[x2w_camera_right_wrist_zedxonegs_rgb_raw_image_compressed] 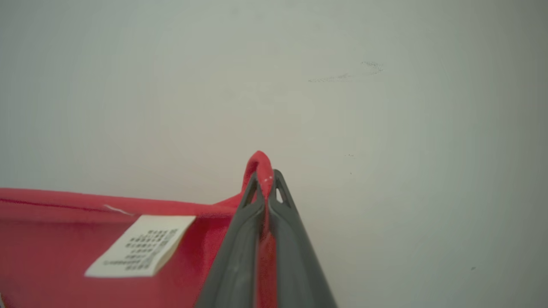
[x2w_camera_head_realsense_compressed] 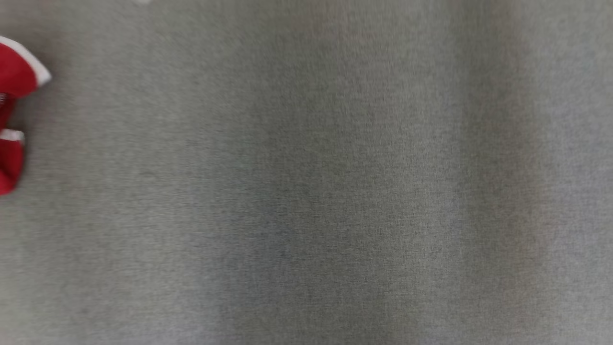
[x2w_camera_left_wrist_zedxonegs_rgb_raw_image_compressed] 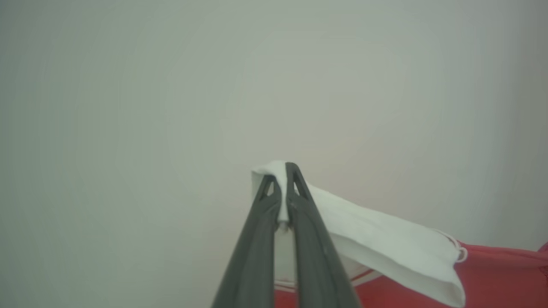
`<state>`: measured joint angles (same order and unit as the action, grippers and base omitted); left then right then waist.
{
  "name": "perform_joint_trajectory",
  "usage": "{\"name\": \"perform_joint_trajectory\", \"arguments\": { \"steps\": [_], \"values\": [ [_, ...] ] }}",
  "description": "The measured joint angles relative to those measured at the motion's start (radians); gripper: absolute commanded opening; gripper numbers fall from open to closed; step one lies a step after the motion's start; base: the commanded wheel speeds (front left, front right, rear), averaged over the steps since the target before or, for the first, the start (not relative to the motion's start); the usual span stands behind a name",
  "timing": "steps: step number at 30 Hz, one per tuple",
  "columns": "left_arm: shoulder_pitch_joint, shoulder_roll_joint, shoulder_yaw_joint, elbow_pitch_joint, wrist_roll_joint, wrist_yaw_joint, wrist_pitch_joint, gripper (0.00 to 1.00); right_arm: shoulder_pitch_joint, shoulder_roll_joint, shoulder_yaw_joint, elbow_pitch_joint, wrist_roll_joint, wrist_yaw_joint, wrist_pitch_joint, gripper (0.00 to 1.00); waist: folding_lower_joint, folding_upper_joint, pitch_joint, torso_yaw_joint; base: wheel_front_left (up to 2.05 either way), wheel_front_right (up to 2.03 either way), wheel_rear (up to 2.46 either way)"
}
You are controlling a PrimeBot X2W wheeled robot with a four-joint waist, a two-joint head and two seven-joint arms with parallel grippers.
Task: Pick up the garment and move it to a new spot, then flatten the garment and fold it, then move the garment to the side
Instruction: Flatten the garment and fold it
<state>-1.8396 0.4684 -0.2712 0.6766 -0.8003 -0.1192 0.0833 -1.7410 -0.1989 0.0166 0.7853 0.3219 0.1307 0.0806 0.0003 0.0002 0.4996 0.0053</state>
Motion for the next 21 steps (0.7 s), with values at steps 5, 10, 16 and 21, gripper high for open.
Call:
{"name": "perform_joint_trajectory", "arguments": {
  "steps": [5, 10, 16, 21],
  "values": [
    [-0.181, -0.033, -0.029, 0.116, 0.032, -0.002, -0.015, 0.0, -0.172, 0.013, -0.076, 0.066, -0.122, 0.001, 0.006, 0.0, 0.0001, 0.0001, 0.099, -0.022, 0.0, 0.0, 0.0],
    [-0.278, -0.05, -0.078, 0.199, 0.072, -0.004, -0.025, 0.0, -0.246, 0.036, -0.127, 0.141, -0.224, 0.001, -0.002, 0.0, 0.0002, 0.0001, 0.172, -0.045, 0.0, 0.0, 0.0],
    [-0.331, -0.065, -0.121, 0.277, 0.074, -0.012, -0.055, 0.0, -0.279, 0.058, -0.184, 0.207, -0.308, 0.001, -0.033, 0.0, 0.0, 0.0001, 0.236, -0.073, 0.0, 0.0, 0.0],
    [-0.341, -0.058, -0.148, 0.297, 0.049, -0.012, -0.066, 0.0, -0.29, 0.065, -0.196, 0.238, -0.337, 0.001, -0.054, 0.0, -0.0001, 0.0001, 0.261, -0.09, 0.0, 0.0, 0.0]
  ]
}}
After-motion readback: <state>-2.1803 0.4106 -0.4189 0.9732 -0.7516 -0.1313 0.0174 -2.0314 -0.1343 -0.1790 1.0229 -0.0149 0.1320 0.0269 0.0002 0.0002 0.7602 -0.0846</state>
